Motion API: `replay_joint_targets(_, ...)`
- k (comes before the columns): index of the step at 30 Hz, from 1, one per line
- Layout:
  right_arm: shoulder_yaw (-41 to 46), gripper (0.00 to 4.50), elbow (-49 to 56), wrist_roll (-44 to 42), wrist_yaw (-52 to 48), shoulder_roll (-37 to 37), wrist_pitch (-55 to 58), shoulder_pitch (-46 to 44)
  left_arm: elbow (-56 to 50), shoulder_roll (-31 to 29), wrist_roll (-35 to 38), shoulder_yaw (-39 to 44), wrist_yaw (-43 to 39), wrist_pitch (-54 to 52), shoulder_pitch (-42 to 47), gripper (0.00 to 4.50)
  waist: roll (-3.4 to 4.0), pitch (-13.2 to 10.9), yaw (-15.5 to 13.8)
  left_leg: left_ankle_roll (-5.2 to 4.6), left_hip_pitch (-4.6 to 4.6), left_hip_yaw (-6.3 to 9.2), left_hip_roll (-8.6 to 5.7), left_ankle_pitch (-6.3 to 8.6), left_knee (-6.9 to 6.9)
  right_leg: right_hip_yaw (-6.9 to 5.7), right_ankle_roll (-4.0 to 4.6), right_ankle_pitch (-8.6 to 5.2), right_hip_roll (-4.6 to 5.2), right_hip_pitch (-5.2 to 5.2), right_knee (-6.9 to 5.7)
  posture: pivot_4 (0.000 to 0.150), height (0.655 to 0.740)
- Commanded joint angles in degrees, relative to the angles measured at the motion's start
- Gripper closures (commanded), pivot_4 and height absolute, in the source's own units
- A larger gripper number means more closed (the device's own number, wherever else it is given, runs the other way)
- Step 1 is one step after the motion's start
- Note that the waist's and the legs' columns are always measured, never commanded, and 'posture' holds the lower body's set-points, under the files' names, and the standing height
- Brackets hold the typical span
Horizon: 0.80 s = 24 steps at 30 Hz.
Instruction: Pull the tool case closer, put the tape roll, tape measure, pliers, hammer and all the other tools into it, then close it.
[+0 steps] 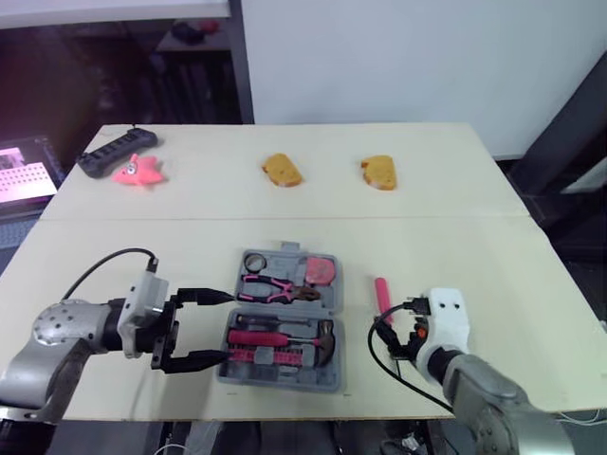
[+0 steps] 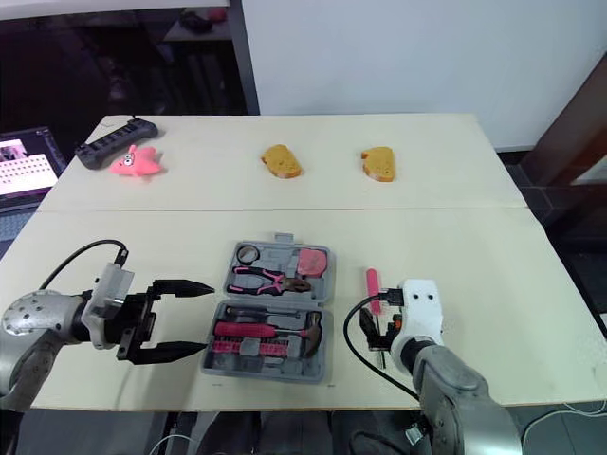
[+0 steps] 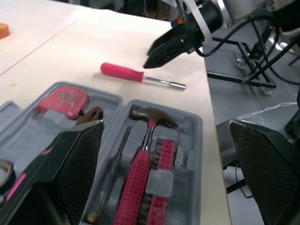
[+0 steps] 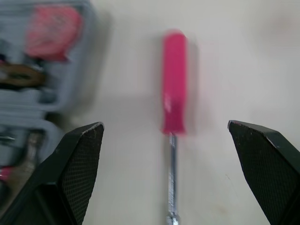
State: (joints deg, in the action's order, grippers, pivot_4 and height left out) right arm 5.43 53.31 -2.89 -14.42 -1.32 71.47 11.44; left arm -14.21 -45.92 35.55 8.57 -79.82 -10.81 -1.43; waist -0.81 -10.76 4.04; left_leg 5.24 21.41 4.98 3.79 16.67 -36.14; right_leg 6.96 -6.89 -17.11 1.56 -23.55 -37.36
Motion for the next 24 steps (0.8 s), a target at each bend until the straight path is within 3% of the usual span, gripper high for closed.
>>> replay_joint_targets(1, -0.64, 0.01, -6.52, 0.31, 1.42, 0.08, -15.34, 4.89, 0.03, 0.06, 0.30, -0.15, -0.25, 0.09, 0.91, 0.00, -0.01, 0.00, -0.03, 0.01, 0.00, 0.00, 0.00, -0.01, 0.00, 0.00, 0.03, -0.01, 0.00, 0.00, 0.01, 0.150, 0.7400)
replay_joint_targets(10, -5.08, 0.01, -25.61, 1.50, 2.71, -1.18, -40.04, 7.12, 1.48, -0.29, 0.24, -0.61, -0.52, 0.00, 2.84, 0.00, -0.02, 0.00, 0.03, 0.11, -0.05, -0.02, 0.01, -0.06, -0.01, 0.06, 0.27, -0.05, -0.04, 0.01, -0.01, 0.150, 0.7400)
replay_joint_targets(18, -3.67, 0.01, -34.78, 1.58, 5.54, -1.58, -44.51, 4.62, 1.22, -0.86, 0.47, -0.02, -0.64, -0.11, 2.77, 0.00, -0.14, 0.07, -0.06, 0.13, -0.11, -0.03, 0.01, -0.08, -0.06, 0.08, 0.28, -0.04, -0.04, 0.12, -0.01, 0.150, 0.7400)
replay_joint_targets(21, -4.07, 0.89, -34.48, 1.38, 6.01, -1.56, -43.85, 5.59, 0.73, -0.99, 0.63, 0.25, -0.46, -0.24, 2.43, 0.00, -0.17, 0.09, -0.09, 0.13, -0.11, -0.03, 0.01, -0.08, -0.06, 0.08, 0.28, -0.04, -0.04, 0.13, -0.01, 0.150, 0.7400)
replay_joint_targets(24, -5.31, 2.39, -33.15, 2.01, 6.40, -2.25, -43.27, 6.91, 0.57, -1.00, 0.71, 0.46, -0.19, -0.35, 2.24, 0.00, -0.17, 0.09, -0.10, 0.13, -0.11, -0.02, 0.01, -0.08, -0.03, 0.07, 0.27, -0.05, -0.05, 0.12, -0.01, 0.150, 0.7400)
